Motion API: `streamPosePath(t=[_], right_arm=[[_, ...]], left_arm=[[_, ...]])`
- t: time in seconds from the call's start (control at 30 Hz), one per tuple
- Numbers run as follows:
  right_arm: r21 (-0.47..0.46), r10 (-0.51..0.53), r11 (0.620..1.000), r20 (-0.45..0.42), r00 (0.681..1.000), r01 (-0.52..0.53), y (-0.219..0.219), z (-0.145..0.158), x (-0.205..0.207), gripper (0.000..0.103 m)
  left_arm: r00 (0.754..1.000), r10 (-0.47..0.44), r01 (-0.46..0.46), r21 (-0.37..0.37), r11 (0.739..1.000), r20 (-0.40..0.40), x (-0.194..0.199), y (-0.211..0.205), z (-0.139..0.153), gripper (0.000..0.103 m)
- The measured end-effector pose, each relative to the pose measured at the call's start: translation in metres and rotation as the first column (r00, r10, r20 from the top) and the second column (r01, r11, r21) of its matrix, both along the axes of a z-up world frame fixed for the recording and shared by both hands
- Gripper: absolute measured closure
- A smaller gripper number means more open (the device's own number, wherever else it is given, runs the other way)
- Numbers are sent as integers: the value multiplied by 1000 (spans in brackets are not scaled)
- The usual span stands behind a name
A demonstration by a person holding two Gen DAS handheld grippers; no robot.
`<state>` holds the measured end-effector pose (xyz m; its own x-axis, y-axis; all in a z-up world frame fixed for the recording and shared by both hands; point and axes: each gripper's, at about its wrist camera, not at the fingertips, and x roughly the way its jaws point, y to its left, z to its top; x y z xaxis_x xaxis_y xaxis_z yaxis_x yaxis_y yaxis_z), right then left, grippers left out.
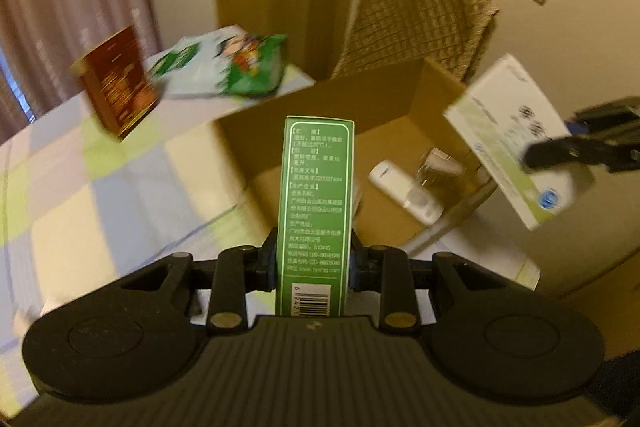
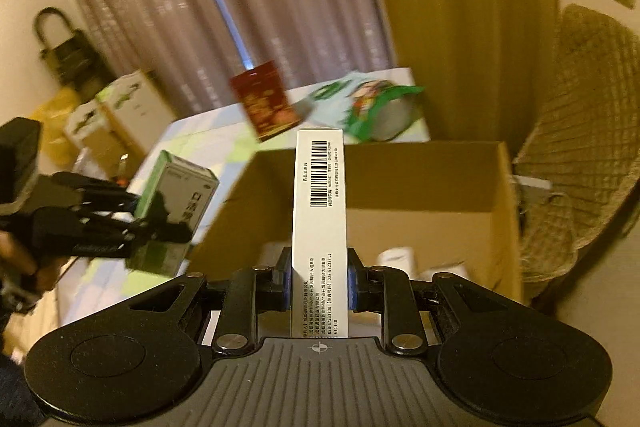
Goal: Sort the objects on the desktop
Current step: 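Carry both medicine boxes toward the cardboard box, lifting them above its rim, then lower both medicine boxes into the cardboard box and open both tools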
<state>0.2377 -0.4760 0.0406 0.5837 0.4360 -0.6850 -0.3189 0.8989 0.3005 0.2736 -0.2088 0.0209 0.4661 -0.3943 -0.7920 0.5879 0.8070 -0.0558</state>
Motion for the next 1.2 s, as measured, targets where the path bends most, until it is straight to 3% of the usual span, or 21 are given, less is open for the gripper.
streamPosePath(t=[0.23,0.5,0.67,0.87,1.2], right_arm=[[-33,-84,996,-37,996,82,-13,-20,48,79],[-85,-87,994,-150,985,75,-20,-57,72,79],[-155,-22,988,-209,978,-11,-14,-72,79,79],[-225,43,969,-260,965,-104,3,-95,85,79],[-255,66,955,-313,947,-151,10,-121,88,79]], left_arm=[[998,-57,57,-21,998,16,35,-66,6,77],[993,-60,67,62,996,-102,67,-123,-46,77],[982,-46,67,105,992,-184,73,-132,-77,77],[974,-24,67,186,980,-224,75,-138,-98,77],[948,31,38,208,977,-317,77,-140,-132,77]])
